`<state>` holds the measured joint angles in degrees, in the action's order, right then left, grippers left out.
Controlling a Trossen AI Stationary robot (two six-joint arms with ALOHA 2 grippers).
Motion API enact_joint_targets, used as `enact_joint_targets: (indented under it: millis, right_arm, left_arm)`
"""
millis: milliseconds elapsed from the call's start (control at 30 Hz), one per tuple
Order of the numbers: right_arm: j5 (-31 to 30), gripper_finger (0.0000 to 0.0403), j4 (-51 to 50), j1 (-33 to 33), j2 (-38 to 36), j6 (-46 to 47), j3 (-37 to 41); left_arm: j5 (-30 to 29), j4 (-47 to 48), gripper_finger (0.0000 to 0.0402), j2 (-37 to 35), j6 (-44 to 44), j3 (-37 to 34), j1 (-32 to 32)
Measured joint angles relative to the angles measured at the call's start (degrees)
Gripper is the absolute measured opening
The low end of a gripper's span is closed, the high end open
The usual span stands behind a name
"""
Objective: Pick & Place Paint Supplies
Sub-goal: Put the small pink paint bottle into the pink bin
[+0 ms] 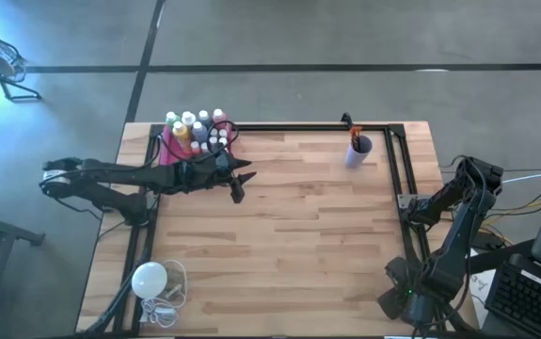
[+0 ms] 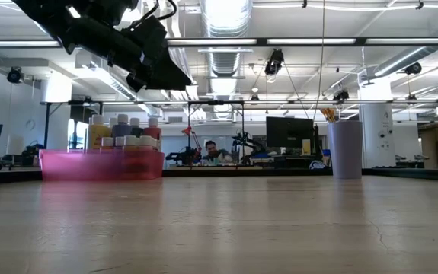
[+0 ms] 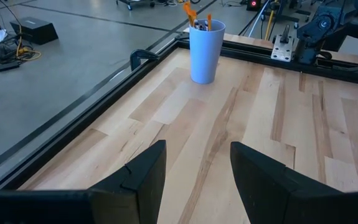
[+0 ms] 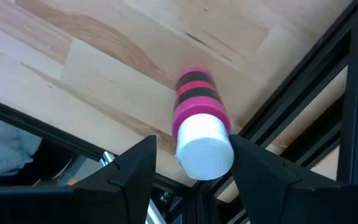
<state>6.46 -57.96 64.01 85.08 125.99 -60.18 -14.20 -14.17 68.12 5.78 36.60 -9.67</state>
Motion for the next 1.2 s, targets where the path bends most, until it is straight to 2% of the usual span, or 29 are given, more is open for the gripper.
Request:
enact_joint_targets:
  millis: [233,633,967,1200]
  right_arm:
    - [0.1,0.0189,0.7,0.3,0.0,-0.1,0.3]
    - [0.2,0.0115,1.3,0.3,0.0,-1.8,0.9]
    - [-0.3,0.013,1.2,0.1,0.0,-4.6,0.9]
    - [-2.2,0.0115,-0.8,-1.4,-0.1,-9.8,1.0]
  left_arm:
    - [0.0,0.1,0.0184,0.0,0.0,0.0,0.0]
    - [0.0,0.1,0.0184,0.0,0.0,-0.1,0.0]
    - [0.0,0.2,0.0184,0.0,0.0,-0.1,0.0]
    - [0.0,0.3,0.0184,0.0,0.0,-0.1,0.0]
